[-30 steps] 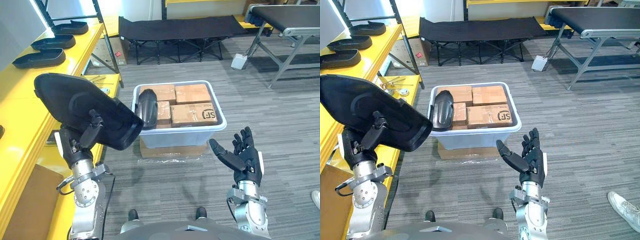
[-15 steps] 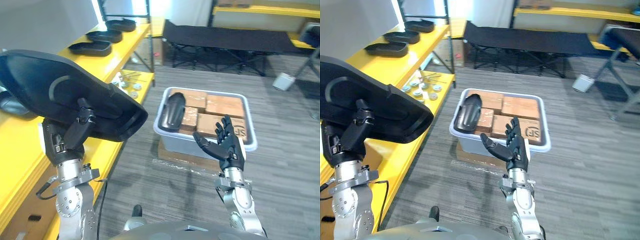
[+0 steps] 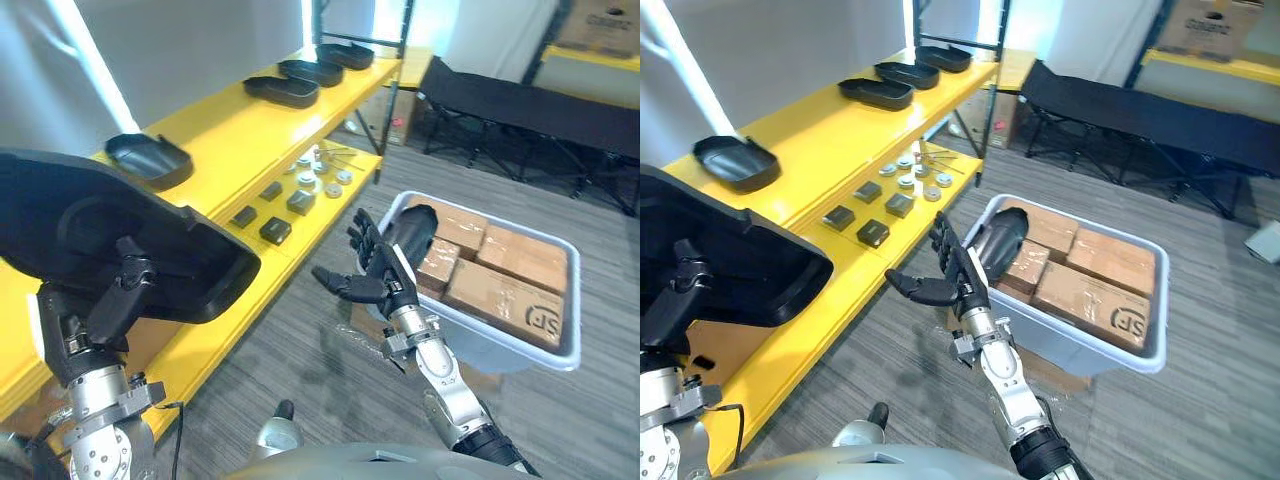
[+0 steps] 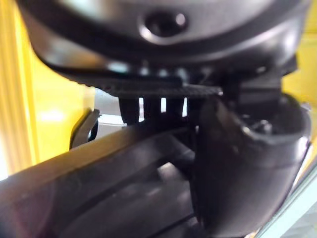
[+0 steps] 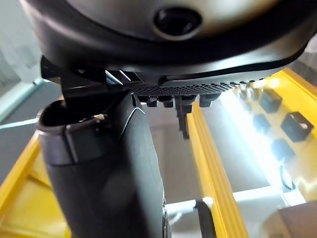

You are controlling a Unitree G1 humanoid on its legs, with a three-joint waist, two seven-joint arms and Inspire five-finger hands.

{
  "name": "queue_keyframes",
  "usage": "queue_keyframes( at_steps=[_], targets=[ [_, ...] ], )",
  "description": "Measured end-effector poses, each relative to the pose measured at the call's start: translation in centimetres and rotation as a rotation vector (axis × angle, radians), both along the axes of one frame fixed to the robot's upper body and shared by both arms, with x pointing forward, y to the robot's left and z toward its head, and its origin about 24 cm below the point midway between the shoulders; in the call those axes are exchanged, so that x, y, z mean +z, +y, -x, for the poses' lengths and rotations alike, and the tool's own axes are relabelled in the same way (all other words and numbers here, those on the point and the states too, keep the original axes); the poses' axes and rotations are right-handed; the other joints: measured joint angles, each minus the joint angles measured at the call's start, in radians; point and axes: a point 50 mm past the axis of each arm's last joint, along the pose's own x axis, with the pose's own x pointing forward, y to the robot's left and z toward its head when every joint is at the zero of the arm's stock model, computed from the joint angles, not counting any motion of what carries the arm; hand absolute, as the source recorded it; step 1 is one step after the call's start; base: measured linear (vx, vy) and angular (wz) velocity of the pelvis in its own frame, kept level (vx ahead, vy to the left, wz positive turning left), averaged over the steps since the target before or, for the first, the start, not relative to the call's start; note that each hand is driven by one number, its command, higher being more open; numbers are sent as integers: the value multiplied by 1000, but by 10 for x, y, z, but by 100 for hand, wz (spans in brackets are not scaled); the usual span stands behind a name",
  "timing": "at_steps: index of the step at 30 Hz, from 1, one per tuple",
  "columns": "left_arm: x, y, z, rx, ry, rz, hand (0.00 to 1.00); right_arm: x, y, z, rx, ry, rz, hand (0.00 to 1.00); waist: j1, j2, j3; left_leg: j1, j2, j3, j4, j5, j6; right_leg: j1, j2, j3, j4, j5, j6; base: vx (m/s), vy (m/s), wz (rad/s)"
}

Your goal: Walk over and take three plastic housings, then place them on the shelf

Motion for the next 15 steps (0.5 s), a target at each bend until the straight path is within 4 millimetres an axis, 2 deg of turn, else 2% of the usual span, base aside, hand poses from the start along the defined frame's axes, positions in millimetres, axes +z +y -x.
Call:
queue_keyframes(
  at_steps=[1,2,5,6,8,11,13,15],
  targets=[
    [1,-2,-2,-30,-3,-13,0,-1,0,0,-4,2,13,100,-14,1,2,-19,1,39,5,10,30,17,-5,-65,11,-14,8,-67,12,144],
    [1,-3,-2,-44,-3,-17,0,-1,-2,0,-8,1,24,100,-16,4,4,-27,-1,63,-5,19,35,29,-11,-105,14,-22,17,-54,32,149],
    [2,-4,-1,-57,-10,-20,0,0,-3,-1,-5,-18,68,100,21,20,18,-27,-23,81,-60,58,23,35,-33,-147,29,-33,28,-14,97,66],
    [2,-4,-1,-67,-16,-27,0,1,-1,-1,0,-19,69,100,21,26,27,-27,-37,78,-82,79,24,32,-42,-144,42,-43,29,-13,134,47],
    [7,-7,-2,-102,-33,-47,0,0,-1,-1,5,-12,73,100,18,21,37,-27,-57,69,-106,104,29,8,-65,-100,95,-74,19,-1,85,41],
    [20,-20,-14,-259,-98,-83,0,0,-2,-1,-22,-20,102,100,-7,-3,53,-38,-85,26,-125,127,41,-37,-75,20,181,-152,-47,-5,7,49],
    [26,-29,-24,-357,-131,-108,0,1,-5,-2,-45,-24,99,100,-27,-18,61,-60,-99,4,-125,145,34,-58,-79,72,207,-177,-37,-20,-41,45],
    [27,-38,-30,-420,-151,-103,0,1,-11,-3,-63,-24,106,100,-33,-15,80,-66,-92,9,-125,153,32,-75,-76,86,216,-180,-28,-59,-58,-7]
  ],
)
